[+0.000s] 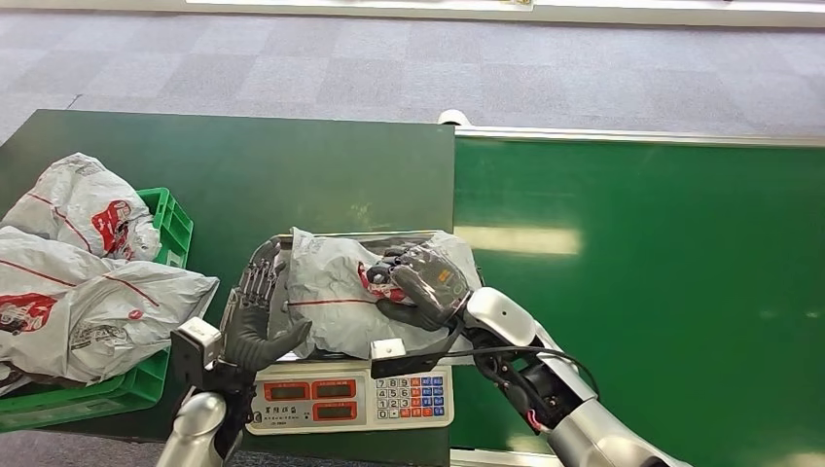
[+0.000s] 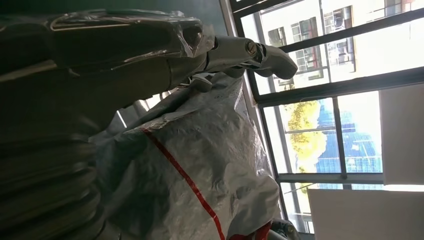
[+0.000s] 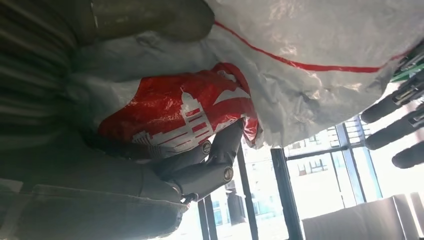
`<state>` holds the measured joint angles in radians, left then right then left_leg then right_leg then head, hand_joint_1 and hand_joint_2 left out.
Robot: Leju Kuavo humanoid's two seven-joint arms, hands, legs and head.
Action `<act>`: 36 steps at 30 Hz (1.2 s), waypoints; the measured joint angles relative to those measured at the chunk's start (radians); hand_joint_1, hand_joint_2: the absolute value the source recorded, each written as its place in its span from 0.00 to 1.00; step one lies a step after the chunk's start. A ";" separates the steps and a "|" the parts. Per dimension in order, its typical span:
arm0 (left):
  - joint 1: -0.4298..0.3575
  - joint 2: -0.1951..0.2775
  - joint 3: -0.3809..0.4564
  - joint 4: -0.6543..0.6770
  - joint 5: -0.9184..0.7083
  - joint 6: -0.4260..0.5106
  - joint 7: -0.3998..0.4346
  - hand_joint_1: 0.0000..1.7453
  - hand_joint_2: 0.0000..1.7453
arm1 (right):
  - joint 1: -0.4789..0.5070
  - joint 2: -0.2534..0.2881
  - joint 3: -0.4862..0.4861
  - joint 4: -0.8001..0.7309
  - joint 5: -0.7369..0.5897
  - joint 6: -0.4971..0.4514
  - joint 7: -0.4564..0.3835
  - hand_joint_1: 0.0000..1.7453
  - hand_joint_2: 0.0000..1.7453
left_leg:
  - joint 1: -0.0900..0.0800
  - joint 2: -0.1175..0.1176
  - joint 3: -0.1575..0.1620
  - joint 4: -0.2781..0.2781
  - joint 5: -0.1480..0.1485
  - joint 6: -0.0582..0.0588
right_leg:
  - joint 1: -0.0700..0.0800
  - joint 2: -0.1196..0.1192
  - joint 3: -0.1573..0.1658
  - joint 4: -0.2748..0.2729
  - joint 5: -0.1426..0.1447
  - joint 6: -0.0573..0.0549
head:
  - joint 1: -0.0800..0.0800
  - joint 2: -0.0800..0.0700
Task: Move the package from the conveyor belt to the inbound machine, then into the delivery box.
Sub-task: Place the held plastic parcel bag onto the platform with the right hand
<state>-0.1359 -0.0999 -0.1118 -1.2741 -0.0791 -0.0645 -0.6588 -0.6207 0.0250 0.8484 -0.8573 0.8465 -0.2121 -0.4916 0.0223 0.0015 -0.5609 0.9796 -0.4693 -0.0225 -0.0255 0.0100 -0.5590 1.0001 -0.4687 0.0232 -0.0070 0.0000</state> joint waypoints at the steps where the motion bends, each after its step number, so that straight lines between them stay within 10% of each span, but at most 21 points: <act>1: -0.001 0.000 -0.001 0.000 0.000 0.000 0.000 0.00 1.00 | 0.002 0.000 -0.001 -0.004 -0.002 -0.001 -0.001 0.05 1.00 | 0.000 0.000 0.000 0.000 0.000 0.000 | 0.000 0.000 0.000 0.000 0.000 0.000 | 0.000 0.000; 14: 0.010 -0.013 -0.006 -0.018 -0.009 0.017 0.012 0.00 1.00 | 0.145 0.027 -0.161 -0.238 -0.303 -0.097 -0.097 0.00 1.00 | 0.000 -0.001 0.000 0.000 0.000 0.000 | 0.000 -0.001 -0.001 0.000 0.000 0.000 | 0.000 0.000; 36: 0.003 -0.028 -0.011 -0.026 -0.017 0.017 0.025 0.00 1.00 | 0.307 0.061 -0.348 -0.454 -0.283 -0.134 -0.075 0.00 1.00 | 0.000 0.000 -0.001 0.000 0.000 0.000 | 0.000 -0.001 -0.001 0.000 0.000 0.000 | 0.000 0.000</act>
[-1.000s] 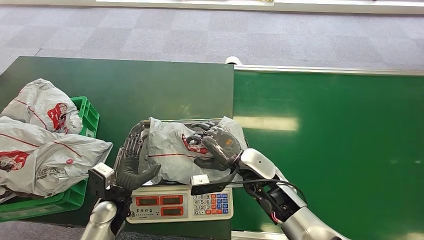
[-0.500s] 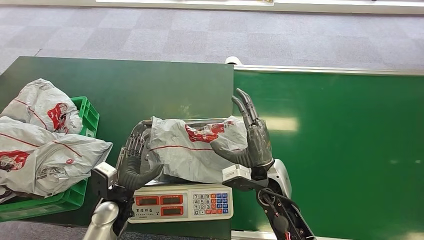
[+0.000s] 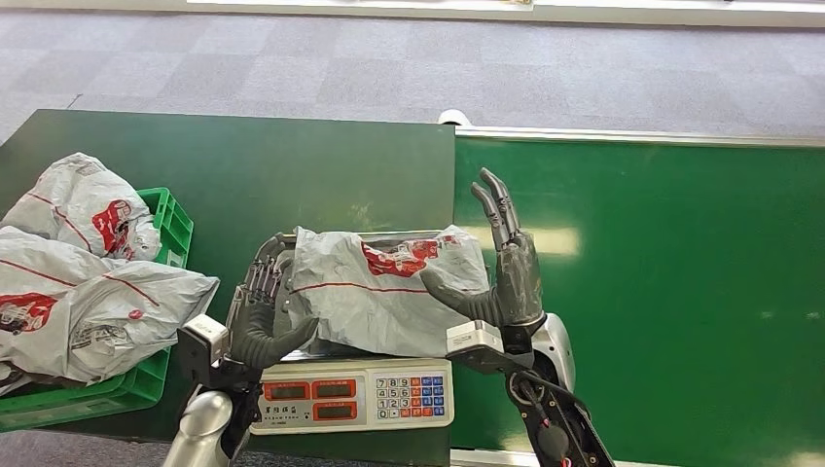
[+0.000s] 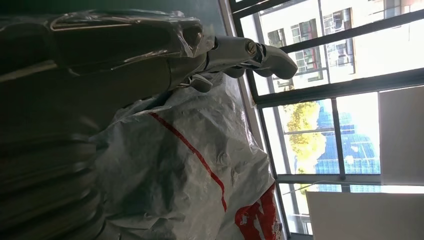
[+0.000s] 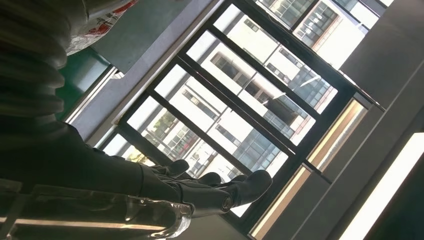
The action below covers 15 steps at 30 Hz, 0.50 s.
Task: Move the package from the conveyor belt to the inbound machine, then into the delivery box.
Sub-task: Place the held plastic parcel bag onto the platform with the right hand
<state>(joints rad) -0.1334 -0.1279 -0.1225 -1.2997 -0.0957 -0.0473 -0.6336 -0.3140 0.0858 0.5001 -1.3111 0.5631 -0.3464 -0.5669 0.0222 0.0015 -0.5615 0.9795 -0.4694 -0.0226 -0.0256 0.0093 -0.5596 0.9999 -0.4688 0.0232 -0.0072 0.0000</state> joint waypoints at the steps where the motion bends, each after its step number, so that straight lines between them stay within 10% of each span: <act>1: 0.000 0.000 0.000 0.000 0.000 0.000 0.000 0.00 1.00 | 0.000 0.000 0.000 0.000 0.000 0.000 0.000 0.00 1.00 | 0.000 0.000 0.000 0.000 0.000 0.000 | 0.000 0.000 0.000 0.000 0.000 0.000 | 0.000 0.000; 15: -0.002 -0.003 0.000 0.000 0.000 0.000 0.000 0.00 1.00 | 0.001 0.000 -0.002 -0.003 0.000 0.000 0.000 0.00 1.00 | 0.000 0.000 0.000 0.000 0.000 0.000 | 0.000 0.000 0.000 0.000 0.000 0.000 | 0.000 0.000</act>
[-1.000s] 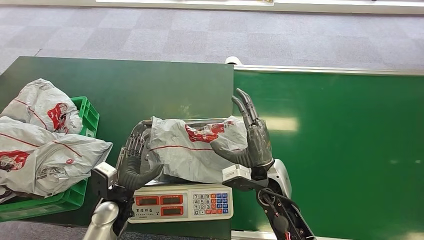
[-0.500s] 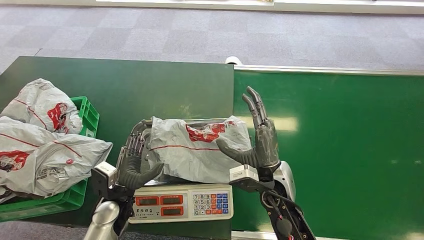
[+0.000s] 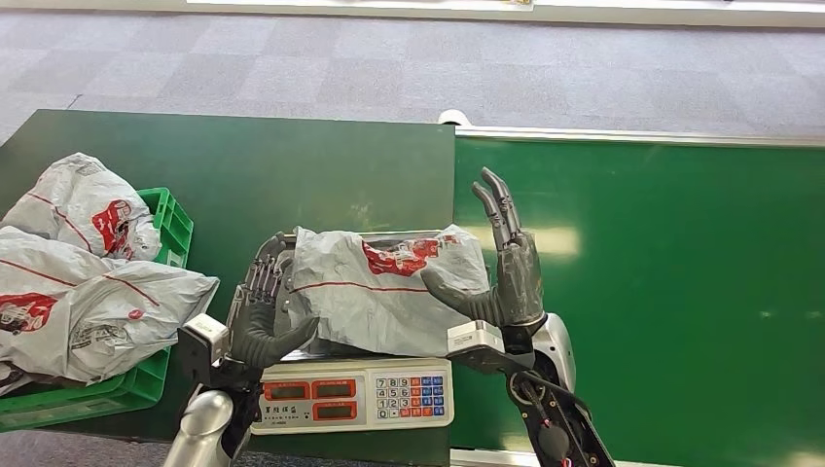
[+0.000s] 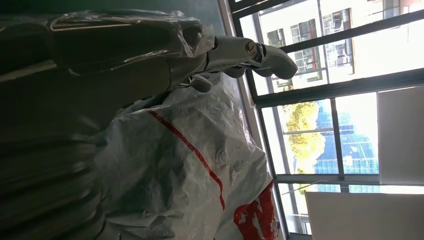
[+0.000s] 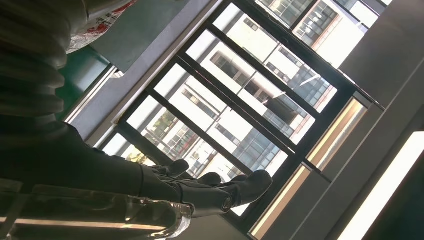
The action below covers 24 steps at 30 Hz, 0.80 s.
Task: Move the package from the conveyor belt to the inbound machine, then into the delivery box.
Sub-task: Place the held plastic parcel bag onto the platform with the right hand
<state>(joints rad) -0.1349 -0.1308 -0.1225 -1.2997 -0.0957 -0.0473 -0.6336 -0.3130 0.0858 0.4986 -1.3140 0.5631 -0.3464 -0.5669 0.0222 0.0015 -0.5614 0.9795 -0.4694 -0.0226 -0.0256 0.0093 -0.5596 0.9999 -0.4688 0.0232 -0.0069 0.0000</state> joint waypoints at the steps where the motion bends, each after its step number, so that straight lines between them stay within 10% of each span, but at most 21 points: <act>1: 0.000 0.000 0.000 0.000 0.000 0.000 0.000 0.00 1.00 | 0.000 0.000 0.000 0.000 0.000 0.000 0.000 0.00 1.00 | 0.000 0.000 0.000 0.000 0.000 0.000 | 0.000 0.000 0.000 0.000 0.000 0.000 | 0.000 0.000; 24: 0.000 -0.001 0.000 0.000 0.000 0.000 0.000 0.00 1.00 | 0.000 0.000 -0.005 -0.002 0.000 0.000 0.000 0.00 1.00 | 0.000 0.000 0.000 0.000 0.000 0.000 | 0.000 0.000 0.000 0.000 0.000 0.000 | 0.000 0.000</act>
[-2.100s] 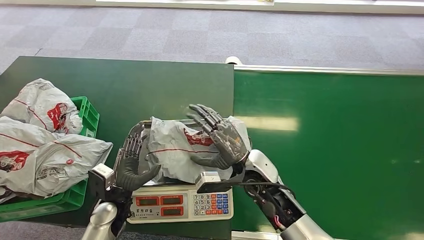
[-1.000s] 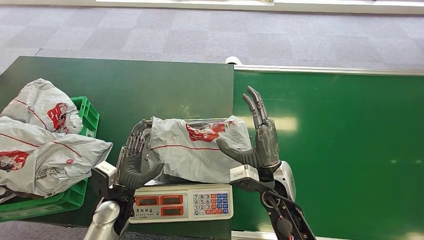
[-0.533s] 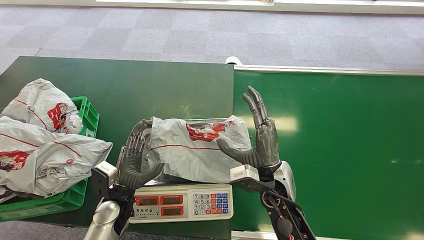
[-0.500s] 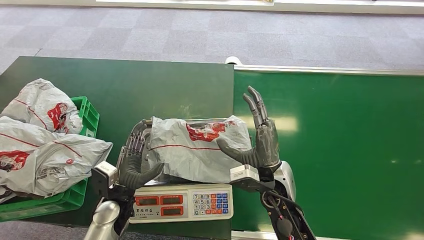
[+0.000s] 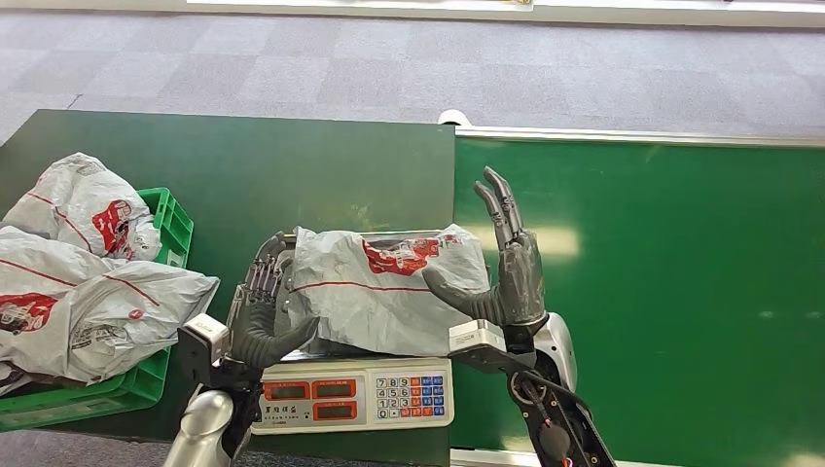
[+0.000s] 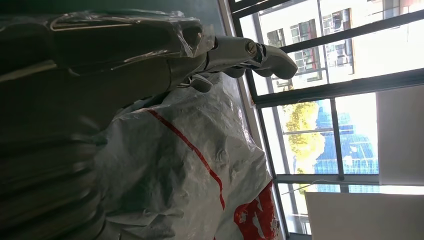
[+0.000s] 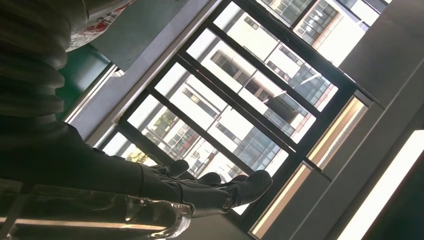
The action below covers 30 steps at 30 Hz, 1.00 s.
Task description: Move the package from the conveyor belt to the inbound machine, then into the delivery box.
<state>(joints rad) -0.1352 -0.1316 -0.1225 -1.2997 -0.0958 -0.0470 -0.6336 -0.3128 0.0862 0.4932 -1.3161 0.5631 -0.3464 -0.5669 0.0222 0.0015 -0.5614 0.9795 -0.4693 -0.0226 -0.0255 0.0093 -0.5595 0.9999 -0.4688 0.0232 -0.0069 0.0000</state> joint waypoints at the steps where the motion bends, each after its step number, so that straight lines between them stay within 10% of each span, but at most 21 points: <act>1: 0.000 0.000 0.000 0.000 0.000 0.000 0.000 0.00 1.00 | 0.000 0.000 0.000 0.000 0.000 0.000 0.000 0.00 1.00 | 0.000 0.000 0.000 0.000 0.000 0.000 | 0.000 0.000 0.000 0.000 0.000 0.000 | 0.000 0.000; 14: -0.002 0.002 -0.006 0.001 -0.023 -0.010 0.022 0.00 1.00 | 0.006 0.002 -0.007 -0.001 -0.026 0.022 0.009 0.00 1.00 | 0.000 0.000 0.001 0.000 0.000 0.000 | 0.000 0.000 -0.001 0.000 0.000 0.000 | 0.000 0.000; 21: -0.062 0.047 -0.192 0.113 -0.769 -0.018 0.144 0.00 1.00 | 0.143 0.062 -0.268 -0.006 -0.442 0.320 0.004 0.00 1.00 | -0.002 -0.013 0.001 0.000 0.000 0.001 | -0.002 -0.012 0.007 -0.001 -0.002 0.002 | 0.000 0.000; 30: -0.122 0.066 -0.244 0.180 -0.787 -0.052 0.165 0.00 1.00 | 0.181 0.116 -0.389 -0.008 -0.405 0.346 0.017 0.00 1.00 | -0.003 -0.018 0.012 -0.001 0.004 0.004 | -0.003 -0.019 0.019 -0.002 -0.003 0.004 | 0.000 0.000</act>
<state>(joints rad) -0.2567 -0.0651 -0.3664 -1.1194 -0.8825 -0.0989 -0.4689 -0.1321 0.2023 0.1041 -1.3242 0.1581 -0.0005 -0.5495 0.0191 -0.0163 -0.5496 0.9783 -0.4656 -0.0189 -0.0287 -0.0094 -0.5409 0.9975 -0.4718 0.0267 -0.0070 0.0000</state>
